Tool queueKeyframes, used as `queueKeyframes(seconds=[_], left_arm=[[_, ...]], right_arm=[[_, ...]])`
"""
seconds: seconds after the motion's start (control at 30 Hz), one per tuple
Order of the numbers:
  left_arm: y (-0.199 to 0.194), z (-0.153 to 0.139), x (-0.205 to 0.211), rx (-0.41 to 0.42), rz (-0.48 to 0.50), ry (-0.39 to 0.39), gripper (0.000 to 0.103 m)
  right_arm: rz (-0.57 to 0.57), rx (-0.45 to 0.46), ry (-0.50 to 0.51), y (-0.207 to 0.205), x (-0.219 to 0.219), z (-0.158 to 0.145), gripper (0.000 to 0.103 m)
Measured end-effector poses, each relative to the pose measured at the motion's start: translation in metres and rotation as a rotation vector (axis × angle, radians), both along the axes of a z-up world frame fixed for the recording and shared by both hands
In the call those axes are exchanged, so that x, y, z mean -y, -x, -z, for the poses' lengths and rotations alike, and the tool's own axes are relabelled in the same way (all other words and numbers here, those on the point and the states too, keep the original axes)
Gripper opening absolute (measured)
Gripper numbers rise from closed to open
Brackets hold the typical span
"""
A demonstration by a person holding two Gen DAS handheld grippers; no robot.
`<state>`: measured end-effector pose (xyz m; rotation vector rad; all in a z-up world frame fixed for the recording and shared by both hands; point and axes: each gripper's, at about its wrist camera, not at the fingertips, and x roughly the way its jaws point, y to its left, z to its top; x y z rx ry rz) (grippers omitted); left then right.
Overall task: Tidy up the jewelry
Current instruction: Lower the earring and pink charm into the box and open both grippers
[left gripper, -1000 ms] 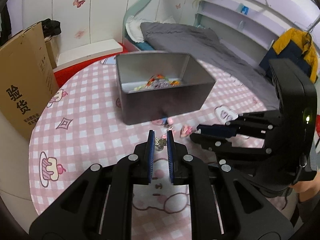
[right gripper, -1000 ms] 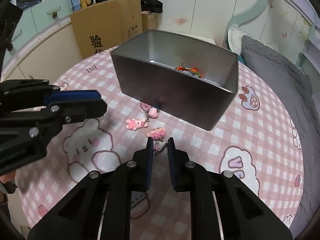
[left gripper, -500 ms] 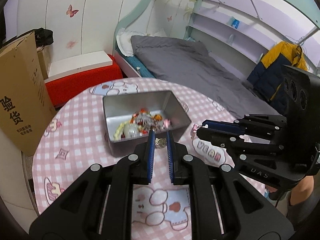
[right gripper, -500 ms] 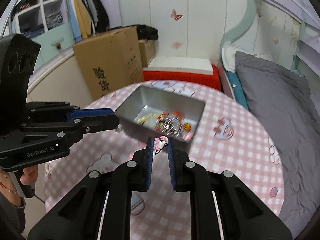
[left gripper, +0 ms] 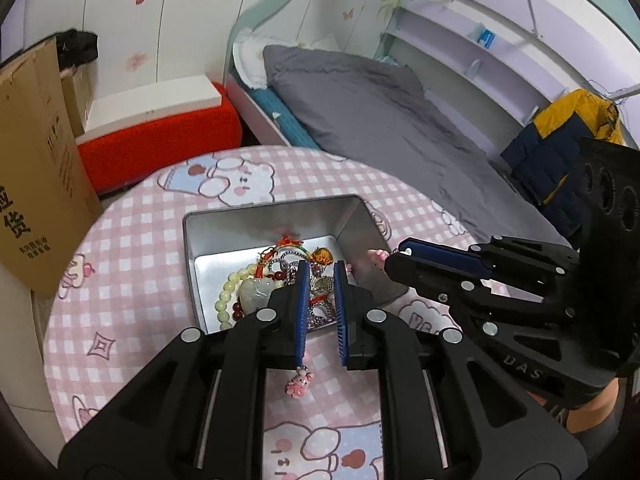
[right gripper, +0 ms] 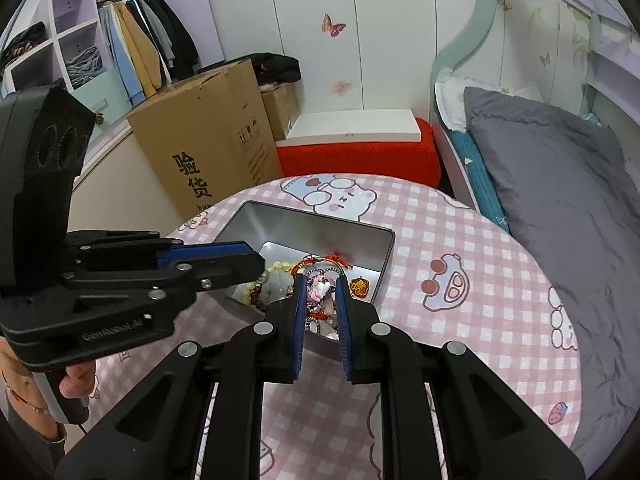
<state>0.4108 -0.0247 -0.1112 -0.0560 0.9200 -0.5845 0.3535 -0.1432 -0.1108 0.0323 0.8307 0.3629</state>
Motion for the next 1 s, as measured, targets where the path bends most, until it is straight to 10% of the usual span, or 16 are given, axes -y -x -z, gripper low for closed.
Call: queueKeyframes(seconds=[0.47, 0.63, 1.0], left_arm=[[-0.013, 0.017, -0.004, -0.065, -0.05, -0.03, 0.014], [-0.009, 0.014, -0.004, -0.032, -0.061, -0.034, 0.055], [0.002, 0.002, -0.01, 0.001, -0.064, -0.029, 0.055]], right_arm=[[-0.011, -0.045, -0.024, -0.012, 0.001, 0.012, 0.013], [-0.007, -0.052, -0.028, -0.014, 0.001, 0.014, 0.013], [-0.003, -0.054, -0.066, -0.012, 0.004, 0.012, 0.014]])
